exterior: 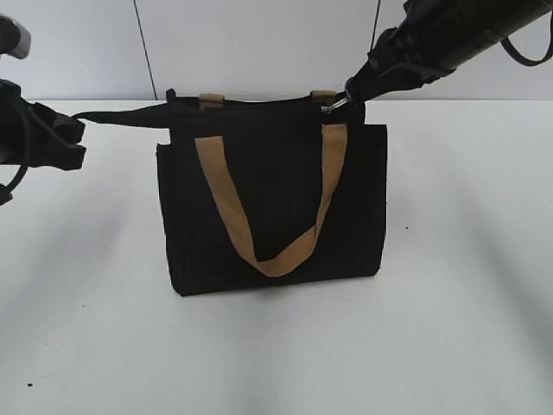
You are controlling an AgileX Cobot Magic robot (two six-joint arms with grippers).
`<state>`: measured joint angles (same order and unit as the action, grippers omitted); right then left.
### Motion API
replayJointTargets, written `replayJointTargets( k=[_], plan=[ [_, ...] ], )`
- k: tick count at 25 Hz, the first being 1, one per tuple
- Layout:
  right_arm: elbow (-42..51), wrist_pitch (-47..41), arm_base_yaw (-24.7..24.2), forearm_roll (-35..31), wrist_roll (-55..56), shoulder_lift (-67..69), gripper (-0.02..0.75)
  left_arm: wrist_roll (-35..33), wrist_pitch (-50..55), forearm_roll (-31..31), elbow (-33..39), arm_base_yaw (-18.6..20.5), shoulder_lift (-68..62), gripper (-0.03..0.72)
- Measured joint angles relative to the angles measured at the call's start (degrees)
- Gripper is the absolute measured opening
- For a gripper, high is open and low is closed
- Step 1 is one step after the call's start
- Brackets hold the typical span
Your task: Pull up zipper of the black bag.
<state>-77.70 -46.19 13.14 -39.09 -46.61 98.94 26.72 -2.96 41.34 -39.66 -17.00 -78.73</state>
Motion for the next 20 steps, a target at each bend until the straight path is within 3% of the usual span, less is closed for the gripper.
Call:
replayJointTargets(
  k=[5,7,10,20],
  plan=[
    [0.0,-1.0,0.0,0.0,1.2,-2.3,0.424,0.0,2.6,-8.6,0.0,0.1,0.8,0.396],
    [0.0,-2.3,0.0,0.1,3.0,-3.9,0.493,0.0,5.9,-12.7,0.0,0.1,2.5,0.456],
    [0.0,-5.4,0.0,0.8,6.0,-5.3,0.527,0.0,12.0,-16.0,0.0,0.1,5.8,0.480],
    [0.7,-18.9,0.0,8.5,15.8,-9.3,0.537,-0.7,33.7,-23.1,-0.1,0.1,23.0,0.487]
  ],
)
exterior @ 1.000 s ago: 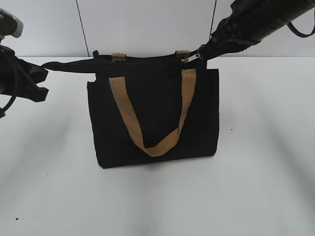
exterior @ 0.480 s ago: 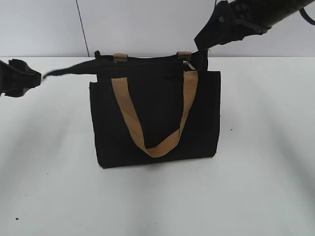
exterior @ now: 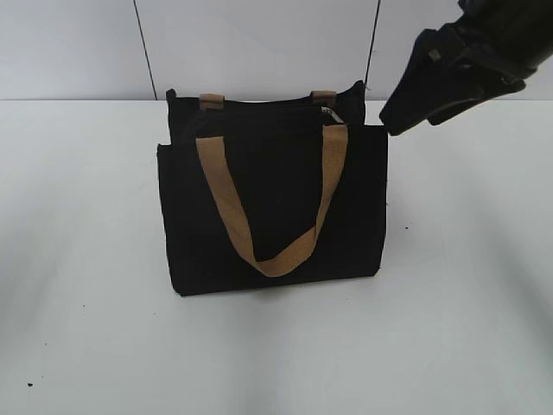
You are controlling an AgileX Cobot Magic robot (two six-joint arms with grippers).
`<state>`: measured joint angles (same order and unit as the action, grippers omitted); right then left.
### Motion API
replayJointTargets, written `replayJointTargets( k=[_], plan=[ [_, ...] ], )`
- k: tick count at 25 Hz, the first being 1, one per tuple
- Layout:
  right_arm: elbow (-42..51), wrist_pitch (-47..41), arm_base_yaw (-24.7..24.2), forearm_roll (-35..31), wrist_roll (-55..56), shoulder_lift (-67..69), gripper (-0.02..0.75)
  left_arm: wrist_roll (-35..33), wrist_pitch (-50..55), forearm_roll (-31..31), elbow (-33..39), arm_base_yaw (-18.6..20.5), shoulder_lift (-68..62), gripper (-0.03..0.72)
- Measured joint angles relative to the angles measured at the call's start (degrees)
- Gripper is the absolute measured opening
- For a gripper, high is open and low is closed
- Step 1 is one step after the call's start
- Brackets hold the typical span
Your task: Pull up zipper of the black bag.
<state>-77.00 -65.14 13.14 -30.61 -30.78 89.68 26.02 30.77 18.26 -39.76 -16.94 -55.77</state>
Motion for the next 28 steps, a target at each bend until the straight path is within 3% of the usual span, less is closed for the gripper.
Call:
replayJointTargets(
  k=[8,14,21,28],
  plan=[
    [12.7,0.1,0.0,2.8,4.9,-12.6,0.537,-10.0,21.2,-10.0,0.0,0.0,17.0,0.487],
    [24.3,5.6,0.0,5.1,8.2,-26.9,0.537,-13.6,31.0,-11.4,0.0,0.0,29.0,0.487],
    [37.6,9.5,0.0,11.2,15.0,-46.4,0.537,-16.6,36.1,-12.0,4.1,0.0,39.9,0.487],
    [42.8,6.5,0.0,19.0,20.1,-62.2,0.537,-22.7,35.6,-14.7,7.3,0.0,47.1,0.487]
  ],
)
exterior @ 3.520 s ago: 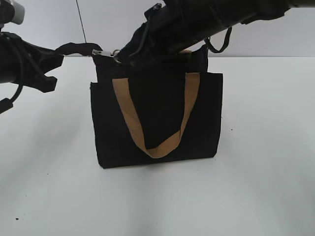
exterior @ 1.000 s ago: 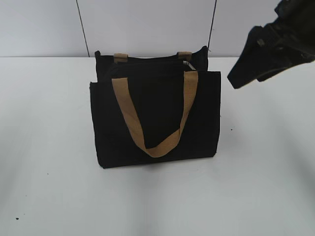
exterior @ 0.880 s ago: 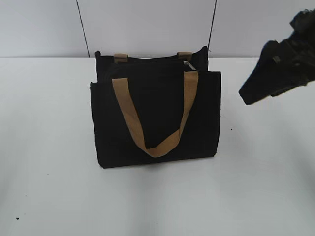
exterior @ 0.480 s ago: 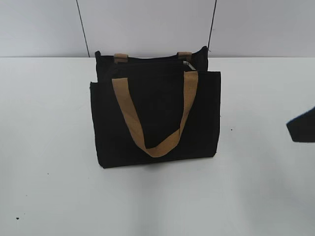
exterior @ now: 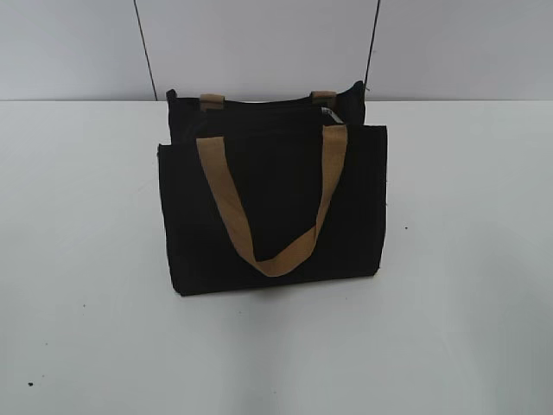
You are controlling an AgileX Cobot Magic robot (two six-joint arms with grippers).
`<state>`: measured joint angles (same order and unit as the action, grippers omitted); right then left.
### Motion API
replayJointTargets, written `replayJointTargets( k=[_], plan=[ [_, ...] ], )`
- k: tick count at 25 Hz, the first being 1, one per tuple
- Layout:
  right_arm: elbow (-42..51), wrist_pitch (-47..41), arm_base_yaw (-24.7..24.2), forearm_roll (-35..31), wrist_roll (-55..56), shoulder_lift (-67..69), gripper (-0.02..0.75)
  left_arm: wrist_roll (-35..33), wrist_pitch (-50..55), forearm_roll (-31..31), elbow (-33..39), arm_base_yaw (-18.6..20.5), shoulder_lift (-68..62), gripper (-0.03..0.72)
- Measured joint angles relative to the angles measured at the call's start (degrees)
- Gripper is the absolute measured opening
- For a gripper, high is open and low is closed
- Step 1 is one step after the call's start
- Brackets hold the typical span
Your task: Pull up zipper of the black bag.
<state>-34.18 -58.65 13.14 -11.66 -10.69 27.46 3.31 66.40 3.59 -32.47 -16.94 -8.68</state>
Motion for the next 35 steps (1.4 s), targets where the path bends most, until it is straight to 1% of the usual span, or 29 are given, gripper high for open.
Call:
replayJointTargets(
  k=[3,8,17,20,23,26,35],
  plan=[
    [2.1,-0.7,0.0,2.7,0.5,-4.6,0.537,-1.3,-2.8,-0.5,1.1,0.0,0.9,0.487],
    [5.1,-1.1,0.0,3.8,0.6,-8.3,0.537,-1.8,-5.0,-0.6,2.3,0.0,0.9,0.484],
    [5.1,-1.1,0.0,4.3,1.2,-8.5,0.537,-1.9,-5.4,-0.6,2.3,0.0,0.9,0.454],
    [5.1,-1.1,0.0,6.6,4.7,-8.5,0.537,-1.9,-5.4,-0.6,2.3,0.0,0.9,0.442],
    [5.3,-2.2,0.0,10.2,8.5,-8.5,0.537,-1.9,-5.4,-0.6,2.3,0.0,0.9,0.438],
    [6.3,-3.7,0.0,11.7,9.5,-8.5,0.537,-1.9,-5.4,-0.6,2.3,0.0,0.9,0.438],
    [6.4,-3.7,0.0,11.7,9.7,-8.5,0.537,-1.9,-5.4,-0.6,2.3,0.0,0.9,0.438]
  ],
)
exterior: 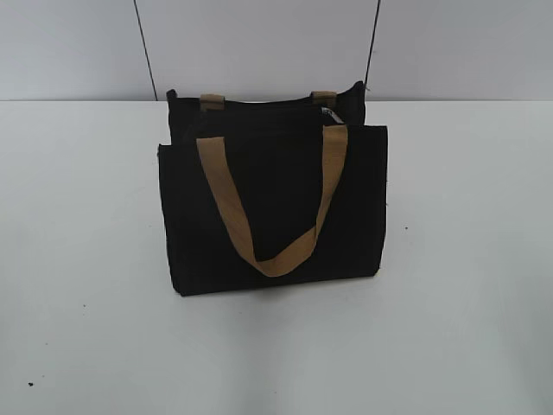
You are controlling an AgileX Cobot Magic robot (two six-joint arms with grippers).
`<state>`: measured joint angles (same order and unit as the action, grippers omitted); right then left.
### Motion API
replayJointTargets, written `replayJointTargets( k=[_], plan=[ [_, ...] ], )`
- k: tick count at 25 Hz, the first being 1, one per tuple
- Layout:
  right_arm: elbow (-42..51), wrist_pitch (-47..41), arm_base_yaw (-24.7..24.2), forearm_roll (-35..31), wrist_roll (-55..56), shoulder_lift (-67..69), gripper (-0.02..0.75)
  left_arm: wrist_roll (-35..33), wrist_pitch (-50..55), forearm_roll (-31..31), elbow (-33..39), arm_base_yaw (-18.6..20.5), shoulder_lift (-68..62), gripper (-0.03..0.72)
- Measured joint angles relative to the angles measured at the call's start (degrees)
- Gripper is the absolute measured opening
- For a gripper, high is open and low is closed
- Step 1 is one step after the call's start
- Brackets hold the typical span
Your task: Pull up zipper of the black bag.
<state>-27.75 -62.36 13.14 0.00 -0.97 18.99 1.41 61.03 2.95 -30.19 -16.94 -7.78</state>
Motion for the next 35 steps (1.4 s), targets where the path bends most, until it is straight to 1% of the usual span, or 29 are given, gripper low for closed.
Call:
replayJointTargets(
  k=[6,10,14,20,23,26,29,35],
  plan=[
    [0.0,0.0,-0.1,0.0,0.0,-0.1,0.537,0.0,0.0,0.0,0.0,0.0,0.0,0.438],
    [0.0,-0.1,-0.1,0.0,0.0,-3.7,0.537,0.0,-0.1,0.0,0.0,0.5,0.3,0.438],
    [0.0,-0.2,-0.1,0.0,0.0,-10.3,0.537,0.0,-0.1,0.0,0.0,4.7,1.7,0.438],
    [0.0,-0.3,-0.1,0.0,0.0,-16.1,0.537,0.0,-0.1,0.0,0.0,13.8,7.0,0.438],
    [0.0,-0.3,-0.1,0.0,0.0,-17.4,0.537,0.0,0.0,0.1,0.0,16.3,8.1,0.438],
    [0.0,-0.4,-0.3,0.0,0.0,-18.9,0.537,0.0,-0.1,0.1,0.0,17.3,8.3,0.438],
    [0.0,-0.5,-2.4,0.0,0.0,-19.4,0.537,0.0,-0.1,0.2,0.1,17.4,8.3,0.438],
    [0.0,-0.6,-9.5,0.0,0.0,-19.4,0.537,0.0,-0.1,0.2,0.1,17.4,8.3,0.438]
  ],
)
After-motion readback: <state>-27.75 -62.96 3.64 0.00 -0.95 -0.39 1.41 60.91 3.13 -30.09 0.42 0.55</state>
